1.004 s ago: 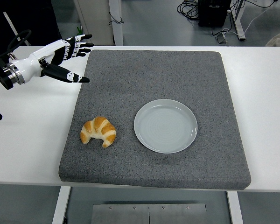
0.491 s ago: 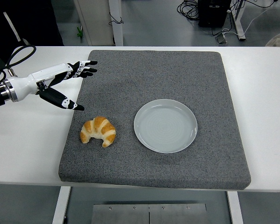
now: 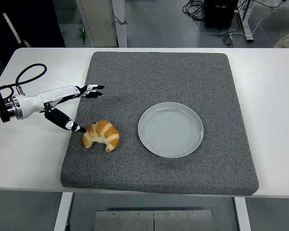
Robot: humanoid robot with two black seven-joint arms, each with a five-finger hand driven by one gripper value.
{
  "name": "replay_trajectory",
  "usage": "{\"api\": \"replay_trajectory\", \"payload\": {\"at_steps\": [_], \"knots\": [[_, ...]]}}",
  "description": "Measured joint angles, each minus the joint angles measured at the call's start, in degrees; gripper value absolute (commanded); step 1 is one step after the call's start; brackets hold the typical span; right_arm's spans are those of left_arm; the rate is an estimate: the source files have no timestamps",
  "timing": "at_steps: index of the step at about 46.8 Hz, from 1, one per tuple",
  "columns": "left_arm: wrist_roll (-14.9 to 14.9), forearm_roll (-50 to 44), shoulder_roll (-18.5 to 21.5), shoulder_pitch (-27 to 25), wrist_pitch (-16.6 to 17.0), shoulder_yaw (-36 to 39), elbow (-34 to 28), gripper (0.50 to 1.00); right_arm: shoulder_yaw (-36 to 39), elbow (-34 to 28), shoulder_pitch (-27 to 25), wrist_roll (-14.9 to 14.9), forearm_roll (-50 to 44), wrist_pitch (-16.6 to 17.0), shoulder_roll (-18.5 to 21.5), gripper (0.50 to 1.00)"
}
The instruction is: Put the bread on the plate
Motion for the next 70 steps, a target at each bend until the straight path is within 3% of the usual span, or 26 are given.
{"api": "replay_trajectory", "payload": {"at_steps": [36,47,70], "knots": [[0.09,6.59,-3.12,2.67,6.38,2.78,-1.68,0.949,0.0,0.0,0.01,0.0,0.0,-0.02,0.0,1.0],[0.09,6.65,-4.02,3.86,10.81,2.99,-1.67,0.949,0.0,0.0,0.01,0.0,0.0,-0.03,0.0,1.0],[0.09,10.66,-6.24,5.52,14.67,3.03,-1.66,0.937,0.0,0.0,0.0,0.0,0.0,-0.03,0.0,1.0]]}}
